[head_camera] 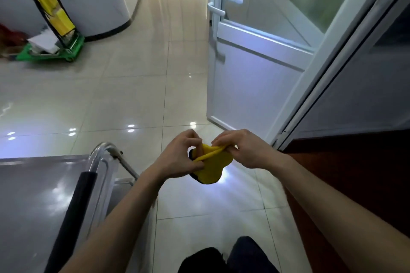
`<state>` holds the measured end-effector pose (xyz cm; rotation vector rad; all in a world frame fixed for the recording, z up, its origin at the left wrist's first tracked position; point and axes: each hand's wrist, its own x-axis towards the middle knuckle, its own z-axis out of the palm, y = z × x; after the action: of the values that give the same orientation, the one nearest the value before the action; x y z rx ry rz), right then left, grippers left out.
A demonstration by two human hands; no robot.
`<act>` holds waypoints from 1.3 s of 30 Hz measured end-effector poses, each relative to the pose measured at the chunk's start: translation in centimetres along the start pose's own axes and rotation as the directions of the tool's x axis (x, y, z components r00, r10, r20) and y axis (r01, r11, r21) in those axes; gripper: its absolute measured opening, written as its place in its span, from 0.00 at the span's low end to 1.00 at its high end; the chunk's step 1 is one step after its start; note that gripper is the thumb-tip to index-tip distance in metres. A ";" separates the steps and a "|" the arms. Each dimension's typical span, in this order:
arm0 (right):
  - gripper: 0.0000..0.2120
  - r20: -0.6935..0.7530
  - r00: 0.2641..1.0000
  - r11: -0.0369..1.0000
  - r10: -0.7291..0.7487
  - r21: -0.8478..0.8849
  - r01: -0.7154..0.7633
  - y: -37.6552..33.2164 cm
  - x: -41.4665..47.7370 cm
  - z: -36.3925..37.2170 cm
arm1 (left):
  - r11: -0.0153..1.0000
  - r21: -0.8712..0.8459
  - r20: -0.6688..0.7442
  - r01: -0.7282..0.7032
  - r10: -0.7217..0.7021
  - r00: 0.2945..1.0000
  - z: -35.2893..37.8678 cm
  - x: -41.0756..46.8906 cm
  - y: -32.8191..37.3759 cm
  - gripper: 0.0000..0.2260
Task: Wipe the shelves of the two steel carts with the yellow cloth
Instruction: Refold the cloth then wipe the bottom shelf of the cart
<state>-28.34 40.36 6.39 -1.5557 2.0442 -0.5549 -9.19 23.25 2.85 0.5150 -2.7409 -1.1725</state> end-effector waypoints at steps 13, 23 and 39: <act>0.12 0.217 0.930 0.949 -0.297 -0.044 0.313 3.4 35.9 -7.4 | 0.940 0.018 -0.454 0.340 -0.295 0.841 -13.5 14.5 -11.6 0.07; 0.12 0.611 0.665 0.748 -0.430 -0.172 0.641 -9.2 59.9 -2.6 | 0.686 0.031 -0.525 0.727 -0.608 0.596 -23.1 13.2 -23.6 0.04; 0.11 0.784 0.275 0.528 -0.557 0.079 0.845 -31.3 79.3 14.0 | 0.379 -0.543 -0.758 0.750 -0.606 -0.242 -36.0 7.1 -37.5 0.15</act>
<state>-13.06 -44.53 2.30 -2.4173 0.6956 0.2419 2.56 -27.80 0.61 2.1716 -1.1891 -0.3049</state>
